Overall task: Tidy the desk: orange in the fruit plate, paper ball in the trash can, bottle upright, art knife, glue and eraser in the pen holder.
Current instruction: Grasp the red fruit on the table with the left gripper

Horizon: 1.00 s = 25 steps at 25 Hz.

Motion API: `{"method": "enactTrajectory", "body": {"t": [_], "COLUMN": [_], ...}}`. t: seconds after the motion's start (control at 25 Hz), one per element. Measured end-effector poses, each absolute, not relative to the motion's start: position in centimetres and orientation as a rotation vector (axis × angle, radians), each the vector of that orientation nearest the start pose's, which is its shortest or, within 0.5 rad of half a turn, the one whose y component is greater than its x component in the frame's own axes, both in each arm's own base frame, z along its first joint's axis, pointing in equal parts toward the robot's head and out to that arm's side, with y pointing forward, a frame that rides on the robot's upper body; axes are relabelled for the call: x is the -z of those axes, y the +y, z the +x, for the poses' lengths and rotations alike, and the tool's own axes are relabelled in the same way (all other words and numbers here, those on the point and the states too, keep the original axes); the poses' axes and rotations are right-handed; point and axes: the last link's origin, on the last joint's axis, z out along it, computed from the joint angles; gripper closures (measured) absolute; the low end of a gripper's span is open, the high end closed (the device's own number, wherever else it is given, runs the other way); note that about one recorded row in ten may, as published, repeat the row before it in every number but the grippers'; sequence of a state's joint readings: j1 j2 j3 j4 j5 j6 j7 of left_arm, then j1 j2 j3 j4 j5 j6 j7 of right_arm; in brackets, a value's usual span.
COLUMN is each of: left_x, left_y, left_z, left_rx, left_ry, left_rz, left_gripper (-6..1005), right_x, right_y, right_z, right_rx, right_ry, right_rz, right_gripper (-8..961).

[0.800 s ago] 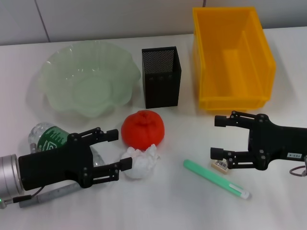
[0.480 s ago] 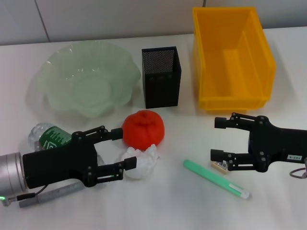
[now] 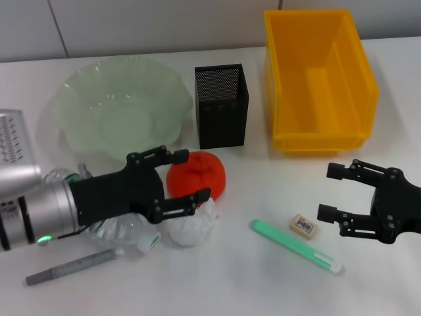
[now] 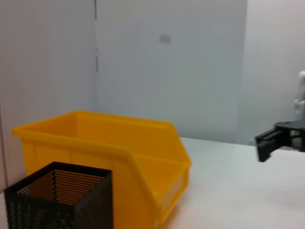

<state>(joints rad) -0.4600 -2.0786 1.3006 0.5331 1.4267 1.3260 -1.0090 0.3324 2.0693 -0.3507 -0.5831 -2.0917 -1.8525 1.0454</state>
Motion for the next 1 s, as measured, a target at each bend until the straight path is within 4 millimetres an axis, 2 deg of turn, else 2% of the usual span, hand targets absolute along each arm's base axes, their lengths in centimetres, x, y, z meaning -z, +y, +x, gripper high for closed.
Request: {"method": "enactTrajectory", "body": {"t": [0.2, 0.44, 0.6, 0.68, 0.88, 1.0], "left_x": [6.8, 7.8, 8.2, 9.1, 9.4, 9.4], "left_y": [32.1, 33.5, 33.6, 34.0, 34.3, 34.4], "left_z": [-23.6, -23.5, -23.3, -23.3, -23.3, -23.3], "left_rx": [0.746, 0.628, 0.604, 0.522, 0.486, 0.481], "left_ry": [-0.261, -0.257, -0.252, -0.249, -0.259, -0.259], "left_rz": [-2.732, -2.708, -2.716, -2.735, -2.734, -2.730], "left_gripper": [203, 206, 209, 210, 214, 289], "right_x": [-2.6, -2.4, -2.4, -2.4, -2.4, -2.4], "right_y": [24.1, 24.0, 24.1, 24.1, 24.2, 24.2], "right_z": [32.0, 31.9, 31.9, 31.9, 31.9, 31.9], "right_rx": [-0.920, -0.923, -0.923, -0.925, -0.924, -0.923], "right_ry": [0.519, 0.523, 0.524, 0.523, 0.521, 0.520], "right_rz": [-2.565, -2.560, -2.558, -2.557, -2.557, -2.557], "right_gripper": [122, 122, 122, 123, 123, 123]}}
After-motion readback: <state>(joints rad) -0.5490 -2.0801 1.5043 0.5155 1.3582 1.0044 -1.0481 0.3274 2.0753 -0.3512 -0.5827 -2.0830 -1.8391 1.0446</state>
